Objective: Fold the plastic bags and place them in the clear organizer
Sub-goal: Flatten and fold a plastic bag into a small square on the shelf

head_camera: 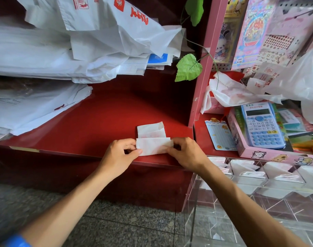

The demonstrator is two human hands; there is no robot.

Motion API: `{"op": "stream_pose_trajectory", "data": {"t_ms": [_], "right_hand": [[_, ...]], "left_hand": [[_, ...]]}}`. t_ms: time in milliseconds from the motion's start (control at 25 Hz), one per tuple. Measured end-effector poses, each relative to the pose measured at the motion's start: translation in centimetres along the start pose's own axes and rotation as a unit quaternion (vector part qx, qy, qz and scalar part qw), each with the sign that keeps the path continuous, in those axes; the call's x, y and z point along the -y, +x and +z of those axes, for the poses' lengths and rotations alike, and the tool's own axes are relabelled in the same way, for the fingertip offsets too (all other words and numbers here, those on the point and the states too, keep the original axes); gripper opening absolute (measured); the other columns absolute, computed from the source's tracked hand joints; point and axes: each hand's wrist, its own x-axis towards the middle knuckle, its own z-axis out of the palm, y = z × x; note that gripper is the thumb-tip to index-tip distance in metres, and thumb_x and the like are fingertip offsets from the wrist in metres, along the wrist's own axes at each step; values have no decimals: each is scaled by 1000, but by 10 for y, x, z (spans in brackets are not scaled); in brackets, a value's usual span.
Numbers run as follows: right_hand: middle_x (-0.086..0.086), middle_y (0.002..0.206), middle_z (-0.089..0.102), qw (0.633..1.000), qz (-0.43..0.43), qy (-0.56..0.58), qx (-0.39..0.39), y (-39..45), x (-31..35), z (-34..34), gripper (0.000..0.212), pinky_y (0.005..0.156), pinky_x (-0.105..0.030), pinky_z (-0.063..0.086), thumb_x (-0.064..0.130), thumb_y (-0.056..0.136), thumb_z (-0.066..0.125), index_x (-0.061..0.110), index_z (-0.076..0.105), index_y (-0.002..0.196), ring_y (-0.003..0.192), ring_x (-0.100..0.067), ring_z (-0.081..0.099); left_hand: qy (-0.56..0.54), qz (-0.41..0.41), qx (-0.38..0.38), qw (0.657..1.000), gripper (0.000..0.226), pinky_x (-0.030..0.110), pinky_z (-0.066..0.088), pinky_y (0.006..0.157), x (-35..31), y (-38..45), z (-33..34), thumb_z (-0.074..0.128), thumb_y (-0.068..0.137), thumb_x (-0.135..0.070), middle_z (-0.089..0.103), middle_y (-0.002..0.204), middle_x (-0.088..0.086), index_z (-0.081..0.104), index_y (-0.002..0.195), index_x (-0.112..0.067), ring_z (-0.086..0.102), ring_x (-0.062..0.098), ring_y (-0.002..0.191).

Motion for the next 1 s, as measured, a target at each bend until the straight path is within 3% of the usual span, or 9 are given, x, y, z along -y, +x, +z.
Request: {"op": "stream_pose_trajectory", "data": {"t_ms": [160, 280, 440, 520, 640, 720, 800, 920, 1000], "right_hand": [[1, 75, 59, 998, 45, 9, -40, 5, 1, 3, 16, 65, -34, 42, 24, 86, 70, 15, 57, 82, 72, -20, 54], [3, 81, 66, 993, 84, 28, -73, 5, 4, 9, 25, 66, -30, 42, 20, 85, 71, 20, 51, 100, 75, -16, 60], [10, 77, 60, 993, 75, 12, -88, 4, 3, 13, 19, 66, -29, 44, 19, 84, 72, 23, 56, 95, 72, -13, 58], [9, 83, 57, 994, 25, -33, -99, 2, 0, 14, 19, 66, -30, 44, 16, 83, 70, 21, 64, 100, 73, -13, 54], [-1, 115, 56, 976, -96, -173, -92, -2, -2, 21, 38, 75, -39, 47, 13, 85, 61, 19, 63, 123, 92, -24, 52], [1, 129, 58, 959, -138, -241, -53, -5, 1, 25, 34, 80, -43, 44, 29, 91, 51, 21, 64, 120, 103, -30, 53], [6, 136, 55, 950, -124, -287, 2, -7, 3, 23, 50, 86, -43, 40, 54, 91, 40, 23, 60, 125, 113, -28, 50], [6, 140, 44, 941, -121, -309, 64, -7, 4, 14, 69, 97, -42, 36, 66, 84, 56, 24, 49, 138, 121, -23, 40], [7, 138, 42, 942, -139, -293, 87, -7, 4, 7, 66, 99, -40, 34, 58, 81, 66, 29, 51, 138, 118, -19, 38]], "left_hand": [[-15, -38, -18, 999, 30, 22, 42, 70, -2, 0, 5, 75, 84, -24, 72, 70, -14, 54, 104, -31, 59, 5, 69], [-13, -40, -26, 999, 25, 28, 42, 69, -3, 0, 7, 75, 84, -23, 71, 67, -12, 55, 98, -28, 57, 8, 65], [31, -12, -38, 999, 18, 26, 44, 63, -1, 2, 12, 75, 81, -21, 66, 68, -12, 60, 85, -29, 58, 6, 64], [99, 46, -38, 993, 13, 30, 47, 72, 5, 3, 14, 75, 82, -20, 61, 80, -14, 65, 84, -29, 56, 6, 76], [191, 114, -19, 975, 21, 39, 45, 89, 14, 4, 15, 65, 91, -26, 61, 122, -14, 70, 111, -22, 56, 18, 104], [232, 120, 24, 965, 43, 37, 40, 89, 13, 1, 13, 46, 93, -48, 56, 136, -19, 66, 124, -26, 52, 16, 117], [242, 106, 70, 962, 67, 30, 29, 92, 13, 0, 8, 36, 82, -69, 49, 141, -25, 60, 132, -32, 42, 6, 127], [222, 121, 87, 964, 66, 32, 35, 99, 18, 0, -1, 60, 70, -70, 54, 132, -26, 64, 126, -35, 44, 2, 119], [186, 139, 62, 971, 39, 35, 45, 96, 19, -2, -3, 82, 71, -41, 62, 115, -29, 73, 108, -33, 52, 4, 107]]}}
